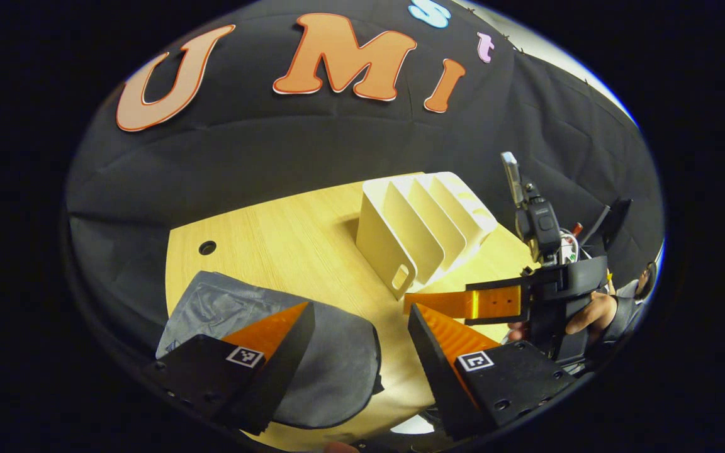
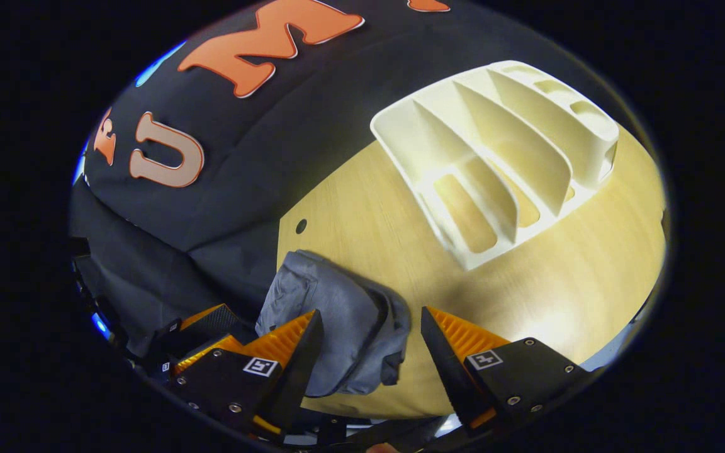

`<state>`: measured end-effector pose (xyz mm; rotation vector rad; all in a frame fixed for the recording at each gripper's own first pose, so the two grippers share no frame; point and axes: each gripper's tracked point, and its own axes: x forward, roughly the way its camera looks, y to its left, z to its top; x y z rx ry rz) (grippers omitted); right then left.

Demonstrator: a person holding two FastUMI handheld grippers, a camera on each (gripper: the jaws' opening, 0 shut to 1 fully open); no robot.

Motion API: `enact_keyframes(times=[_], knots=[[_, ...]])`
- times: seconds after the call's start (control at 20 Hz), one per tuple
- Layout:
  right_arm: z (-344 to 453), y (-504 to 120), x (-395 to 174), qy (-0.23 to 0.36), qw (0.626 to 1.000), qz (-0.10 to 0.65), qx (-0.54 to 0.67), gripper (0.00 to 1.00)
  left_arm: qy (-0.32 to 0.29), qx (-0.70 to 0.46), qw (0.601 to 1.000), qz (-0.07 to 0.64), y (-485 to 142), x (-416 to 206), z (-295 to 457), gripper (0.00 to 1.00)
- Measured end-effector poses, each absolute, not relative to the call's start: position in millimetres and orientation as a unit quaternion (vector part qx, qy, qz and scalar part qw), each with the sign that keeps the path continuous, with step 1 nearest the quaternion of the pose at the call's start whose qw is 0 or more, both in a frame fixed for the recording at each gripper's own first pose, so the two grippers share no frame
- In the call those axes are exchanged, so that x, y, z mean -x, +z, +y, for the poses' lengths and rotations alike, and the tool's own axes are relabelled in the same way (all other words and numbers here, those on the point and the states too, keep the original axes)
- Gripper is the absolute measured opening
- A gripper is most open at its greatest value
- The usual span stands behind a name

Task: Open the schoolbag, grab two books from the bookshelf and put them into the schoolbag.

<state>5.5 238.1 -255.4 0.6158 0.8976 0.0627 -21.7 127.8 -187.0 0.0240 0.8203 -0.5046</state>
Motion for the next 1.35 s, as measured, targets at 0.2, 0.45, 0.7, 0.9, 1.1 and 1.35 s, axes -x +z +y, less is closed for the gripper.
enact_keyframes(times=[0.2, 0.45, 0.7, 0.9, 1.1, 1.35], knots=[[182, -215, -14, 0.035, 0.893, 0.388, -0.226, 0.94, -0.213, 0.002, 0.912, 0.351, -160, 17, 96, 0.97], [119, -148, -23, 0.050, 0.937, 0.313, -0.146, 0.94, -0.158, 0.009, 0.950, 0.269, -107, -1, 49, 0.97], [75, -90, -25, 0.059, 0.966, 0.244, -0.058, 0.94, -0.094, 0.010, 0.978, 0.185, -64, 6, 10, 0.98], [51, -50, -21, 0.061, 0.979, 0.191, -0.024, 0.95, -0.081, 0.036, 0.987, 0.134, -29, 6, -28, 0.97], [34, -23, -19, 0.050, 0.989, 0.137, -0.009, 0.94, -0.059, 0.041, 0.994, 0.088, -5, 12, -33, 0.98], [38, -4, -18, 0.042, 0.995, 0.089, -0.008, 0.94, -0.028, 0.030, 0.998, 0.037, 10, 25, -28, 0.97]])
